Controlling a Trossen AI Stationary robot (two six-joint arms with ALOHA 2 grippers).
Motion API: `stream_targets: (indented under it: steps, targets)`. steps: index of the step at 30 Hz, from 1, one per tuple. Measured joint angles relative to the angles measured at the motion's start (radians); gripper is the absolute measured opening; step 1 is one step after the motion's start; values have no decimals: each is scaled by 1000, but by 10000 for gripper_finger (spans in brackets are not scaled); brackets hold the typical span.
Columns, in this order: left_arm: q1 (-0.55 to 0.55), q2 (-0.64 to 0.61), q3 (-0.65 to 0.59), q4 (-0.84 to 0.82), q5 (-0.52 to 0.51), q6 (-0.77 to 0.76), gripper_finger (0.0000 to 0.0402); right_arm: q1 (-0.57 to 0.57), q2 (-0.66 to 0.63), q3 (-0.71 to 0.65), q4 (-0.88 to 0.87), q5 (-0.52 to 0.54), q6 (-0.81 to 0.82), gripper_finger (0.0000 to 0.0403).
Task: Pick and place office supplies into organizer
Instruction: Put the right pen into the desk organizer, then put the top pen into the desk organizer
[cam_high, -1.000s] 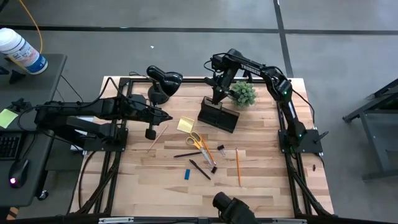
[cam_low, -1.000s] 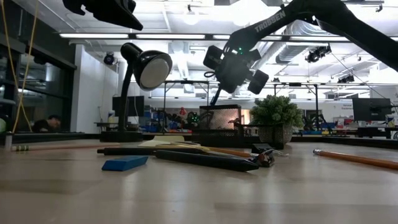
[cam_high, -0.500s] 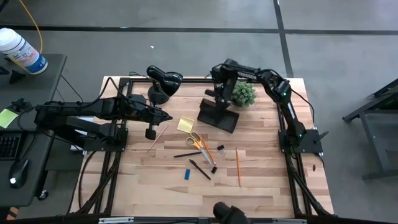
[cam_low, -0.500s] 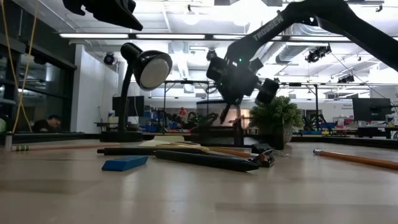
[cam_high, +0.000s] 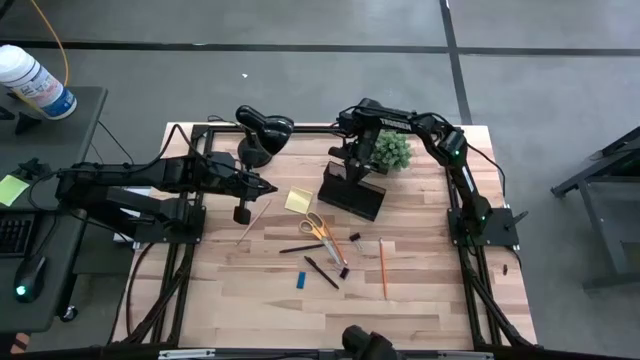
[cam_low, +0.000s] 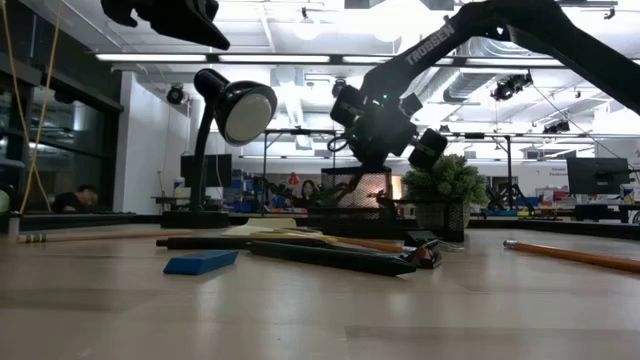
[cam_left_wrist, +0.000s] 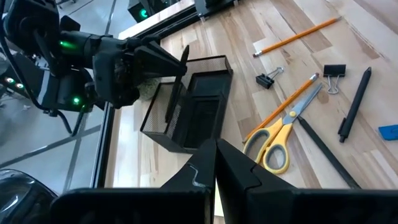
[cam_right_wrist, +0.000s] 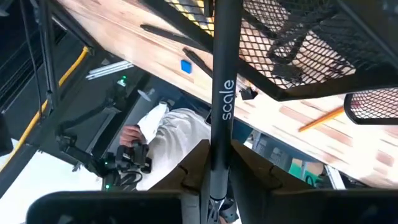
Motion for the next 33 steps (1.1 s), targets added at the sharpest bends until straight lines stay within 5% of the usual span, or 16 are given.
stream_targets:
  steps: [23,33]
  targets:
    - [0,0,0,-2,-11,-1,1,-32,-63,59,1,-40,-71,96]
    - [0,0,0,-10,6,-4,1,60,-316,147,3,389,-157,83]
